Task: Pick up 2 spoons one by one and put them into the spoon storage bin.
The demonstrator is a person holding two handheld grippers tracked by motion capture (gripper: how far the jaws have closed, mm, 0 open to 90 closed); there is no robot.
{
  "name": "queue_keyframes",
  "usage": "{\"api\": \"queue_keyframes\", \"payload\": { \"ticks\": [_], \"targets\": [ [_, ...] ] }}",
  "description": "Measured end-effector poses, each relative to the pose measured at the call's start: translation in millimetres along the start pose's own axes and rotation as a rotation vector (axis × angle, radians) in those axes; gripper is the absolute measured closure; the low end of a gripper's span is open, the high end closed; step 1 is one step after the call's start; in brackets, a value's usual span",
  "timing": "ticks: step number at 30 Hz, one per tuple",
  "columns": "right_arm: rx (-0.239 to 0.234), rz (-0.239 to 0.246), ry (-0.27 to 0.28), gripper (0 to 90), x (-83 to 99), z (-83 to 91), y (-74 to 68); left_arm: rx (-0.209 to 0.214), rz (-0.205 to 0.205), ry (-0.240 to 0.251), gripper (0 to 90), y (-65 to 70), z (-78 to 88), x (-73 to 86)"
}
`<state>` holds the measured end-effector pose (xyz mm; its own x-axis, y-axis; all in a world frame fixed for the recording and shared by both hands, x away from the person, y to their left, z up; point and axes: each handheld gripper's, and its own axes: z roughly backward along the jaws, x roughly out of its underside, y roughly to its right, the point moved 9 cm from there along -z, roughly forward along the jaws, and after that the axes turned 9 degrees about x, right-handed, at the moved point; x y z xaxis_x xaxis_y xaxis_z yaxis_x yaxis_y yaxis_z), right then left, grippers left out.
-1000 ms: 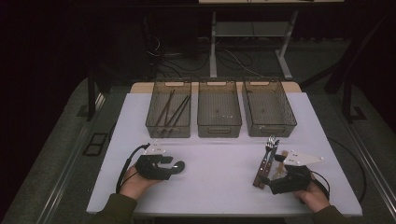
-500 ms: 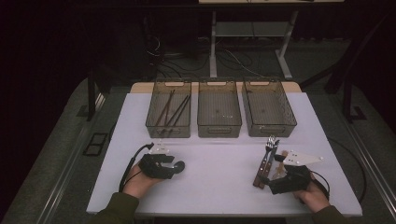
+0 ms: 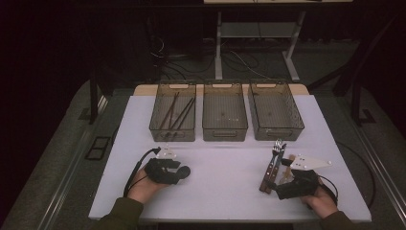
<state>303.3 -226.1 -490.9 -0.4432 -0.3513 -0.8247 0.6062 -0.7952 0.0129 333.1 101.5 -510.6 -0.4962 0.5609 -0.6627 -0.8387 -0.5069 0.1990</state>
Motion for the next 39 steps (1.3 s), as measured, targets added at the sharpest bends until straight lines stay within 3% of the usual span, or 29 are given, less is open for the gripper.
{"api": "queue_keyframes", "payload": {
  "ticks": [7, 11, 26, 30, 39],
  "targets": [
    [0.000, 0.004, 0.000, 0.6, 0.1, -0.3, -0.2, -0.014, -0.026, -0.029, 51.5, 1.9, -1.2, -0.6],
    [0.001, 0.007, 0.000, 0.5, 0.2, -0.6, -0.3, 0.007, -0.051, -0.049, 60.1, 5.7, -1.5, -1.4],
    [-0.001, 0.007, 0.000, 0.6, 0.2, -0.7, -0.4, 0.007, -0.051, -0.058, 76.8, 7.5, 4.8, -0.6],
    [-0.001, 0.006, -0.001, 0.6, 0.3, -0.7, -0.3, 0.015, -0.066, -0.063, 80.1, 7.2, 7.5, -0.7],
    [-0.001, 0.007, -0.001, 0.5, 0.3, -0.7, -0.4, 0.043, -0.058, -0.051, 85.5, 9.7, 10.3, -1.3]
  ]
}}
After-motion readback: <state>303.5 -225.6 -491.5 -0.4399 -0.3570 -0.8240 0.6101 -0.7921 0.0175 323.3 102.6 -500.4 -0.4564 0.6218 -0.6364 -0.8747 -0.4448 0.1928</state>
